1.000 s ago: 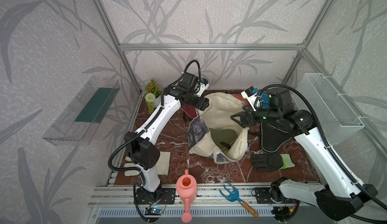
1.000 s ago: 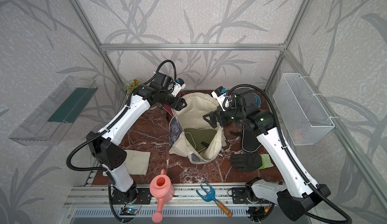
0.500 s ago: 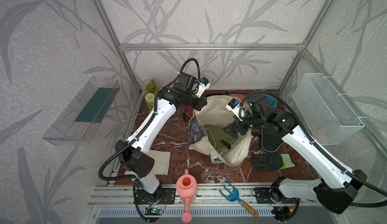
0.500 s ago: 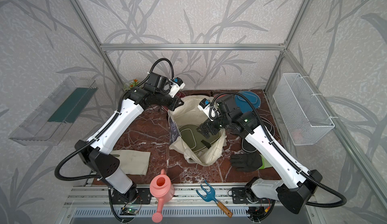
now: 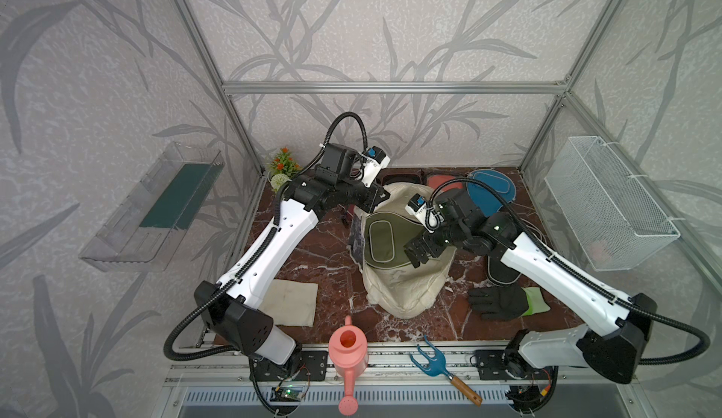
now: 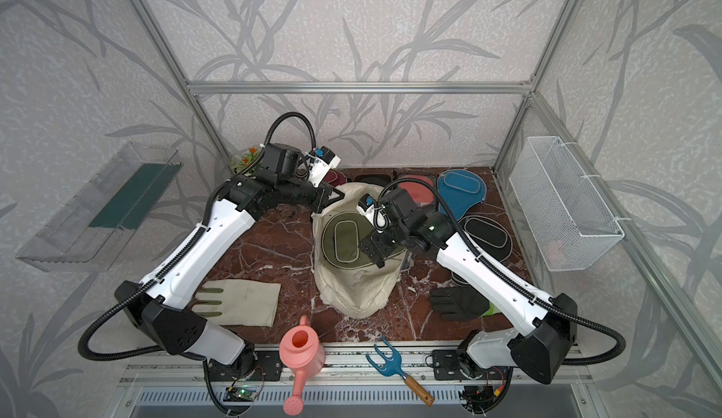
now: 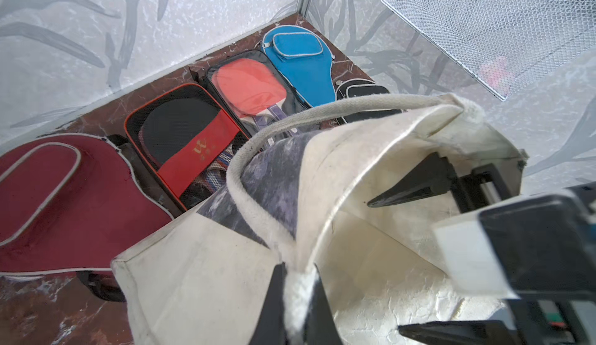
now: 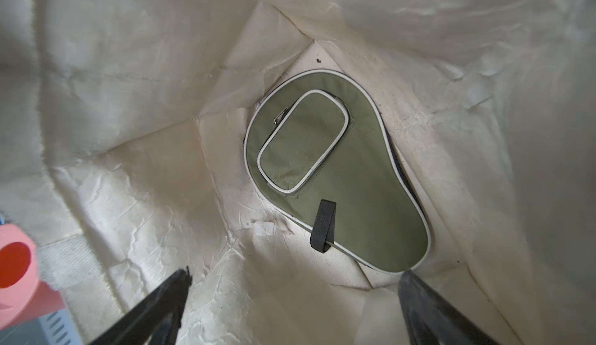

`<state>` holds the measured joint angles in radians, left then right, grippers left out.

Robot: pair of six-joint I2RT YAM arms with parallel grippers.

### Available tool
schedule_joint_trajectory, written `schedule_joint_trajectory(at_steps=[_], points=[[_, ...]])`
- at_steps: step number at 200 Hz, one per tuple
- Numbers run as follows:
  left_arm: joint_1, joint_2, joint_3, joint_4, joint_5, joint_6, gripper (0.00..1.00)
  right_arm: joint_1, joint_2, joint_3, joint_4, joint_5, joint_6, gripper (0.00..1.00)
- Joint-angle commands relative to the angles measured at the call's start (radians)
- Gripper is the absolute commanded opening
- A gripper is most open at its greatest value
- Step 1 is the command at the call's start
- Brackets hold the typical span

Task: Remove the ping pong set from the canvas bag
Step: Pick up the ping pong set from the canvas bag.

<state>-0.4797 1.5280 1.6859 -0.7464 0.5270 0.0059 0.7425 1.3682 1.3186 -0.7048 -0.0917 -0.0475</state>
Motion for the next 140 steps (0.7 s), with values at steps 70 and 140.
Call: schedule_joint_trajectory(at_steps=[70, 140], points=[[-0.031, -0.071, 0.005, 0.08, 0.145, -0.138, 0.0, 0.057, 0.059, -0.131, 0.229, 0.213, 0.027, 0.99], [-0.047, -0.054, -0.017, 0.038, 0.165, -0.2, 0.0, -0.015, 0.211, -0.089, 0.246, 0.282, 0.003, 0.99]])
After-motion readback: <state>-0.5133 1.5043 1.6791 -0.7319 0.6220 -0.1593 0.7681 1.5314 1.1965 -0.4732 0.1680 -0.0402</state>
